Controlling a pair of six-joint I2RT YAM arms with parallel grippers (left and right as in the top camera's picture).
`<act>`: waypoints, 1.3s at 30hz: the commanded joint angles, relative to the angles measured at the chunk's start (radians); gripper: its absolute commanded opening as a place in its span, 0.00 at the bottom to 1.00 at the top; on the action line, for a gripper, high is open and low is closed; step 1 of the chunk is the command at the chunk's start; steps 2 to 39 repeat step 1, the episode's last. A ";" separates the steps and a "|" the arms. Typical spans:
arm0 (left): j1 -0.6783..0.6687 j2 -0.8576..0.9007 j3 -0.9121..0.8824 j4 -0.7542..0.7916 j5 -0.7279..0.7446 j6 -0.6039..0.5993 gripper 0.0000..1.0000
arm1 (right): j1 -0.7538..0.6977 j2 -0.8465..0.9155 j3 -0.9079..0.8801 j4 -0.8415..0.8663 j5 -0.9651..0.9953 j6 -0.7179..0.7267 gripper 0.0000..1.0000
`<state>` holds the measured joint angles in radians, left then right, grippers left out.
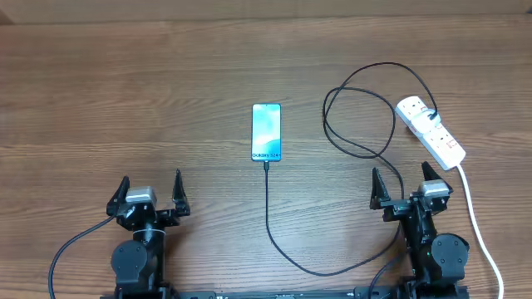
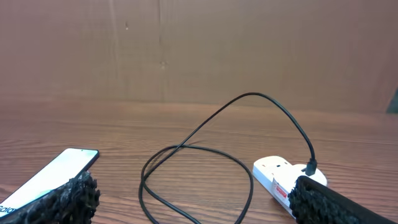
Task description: Plug charger to phone and switch on socket
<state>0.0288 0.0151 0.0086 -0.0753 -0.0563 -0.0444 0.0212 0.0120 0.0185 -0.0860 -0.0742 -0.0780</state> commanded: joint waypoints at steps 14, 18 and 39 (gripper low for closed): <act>0.003 -0.011 -0.004 0.001 0.012 0.022 1.00 | 0.005 -0.009 -0.010 0.005 0.003 0.006 1.00; 0.003 -0.011 -0.004 0.001 0.012 0.022 1.00 | 0.005 -0.009 -0.010 0.005 0.003 0.006 1.00; 0.003 -0.011 -0.004 0.001 0.012 0.022 1.00 | 0.005 -0.009 -0.010 0.005 0.003 0.006 1.00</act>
